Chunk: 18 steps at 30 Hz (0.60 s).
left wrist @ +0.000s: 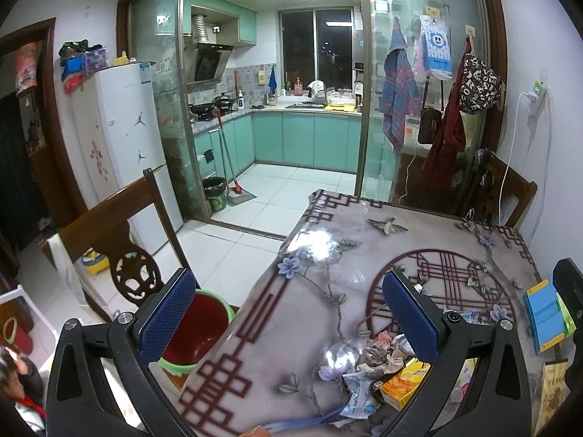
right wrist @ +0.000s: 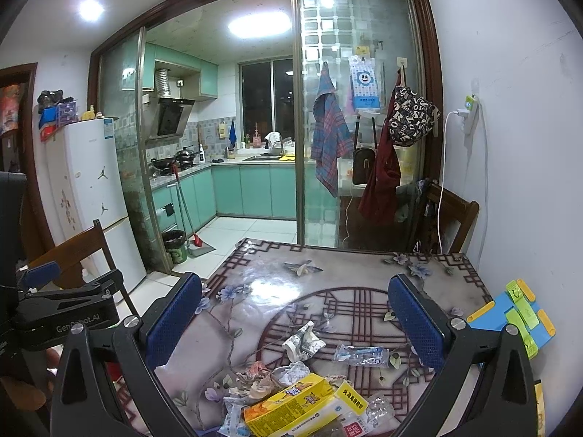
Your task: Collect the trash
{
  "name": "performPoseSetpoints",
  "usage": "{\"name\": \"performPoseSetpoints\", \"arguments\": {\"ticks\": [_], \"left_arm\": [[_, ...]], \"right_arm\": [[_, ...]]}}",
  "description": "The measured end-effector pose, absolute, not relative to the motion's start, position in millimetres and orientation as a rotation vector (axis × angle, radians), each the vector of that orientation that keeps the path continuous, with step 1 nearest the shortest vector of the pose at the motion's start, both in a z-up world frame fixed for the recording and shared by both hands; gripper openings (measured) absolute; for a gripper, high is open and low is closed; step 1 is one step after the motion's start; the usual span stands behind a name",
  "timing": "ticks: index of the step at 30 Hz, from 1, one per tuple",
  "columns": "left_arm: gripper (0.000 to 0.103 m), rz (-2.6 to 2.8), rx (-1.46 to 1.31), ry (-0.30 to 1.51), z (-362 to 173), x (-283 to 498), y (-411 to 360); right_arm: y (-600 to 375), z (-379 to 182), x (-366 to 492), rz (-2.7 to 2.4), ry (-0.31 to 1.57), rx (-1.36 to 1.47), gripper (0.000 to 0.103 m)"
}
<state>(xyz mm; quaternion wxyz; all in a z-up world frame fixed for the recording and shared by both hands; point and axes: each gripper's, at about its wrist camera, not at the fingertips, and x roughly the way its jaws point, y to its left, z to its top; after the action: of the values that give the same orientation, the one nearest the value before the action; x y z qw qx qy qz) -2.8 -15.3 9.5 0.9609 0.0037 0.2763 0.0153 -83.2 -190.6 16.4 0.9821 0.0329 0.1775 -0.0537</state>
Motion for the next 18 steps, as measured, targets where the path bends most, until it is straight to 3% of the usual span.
{"name": "performPoseSetpoints", "arguments": {"ticks": [18], "left_arm": [[0.103, 0.046, 0.007, 0.56, 10, -2, -15]], "right_arm": [[-202, 19, -82, -0.112, 0.357, 0.074, 0.103]]}}
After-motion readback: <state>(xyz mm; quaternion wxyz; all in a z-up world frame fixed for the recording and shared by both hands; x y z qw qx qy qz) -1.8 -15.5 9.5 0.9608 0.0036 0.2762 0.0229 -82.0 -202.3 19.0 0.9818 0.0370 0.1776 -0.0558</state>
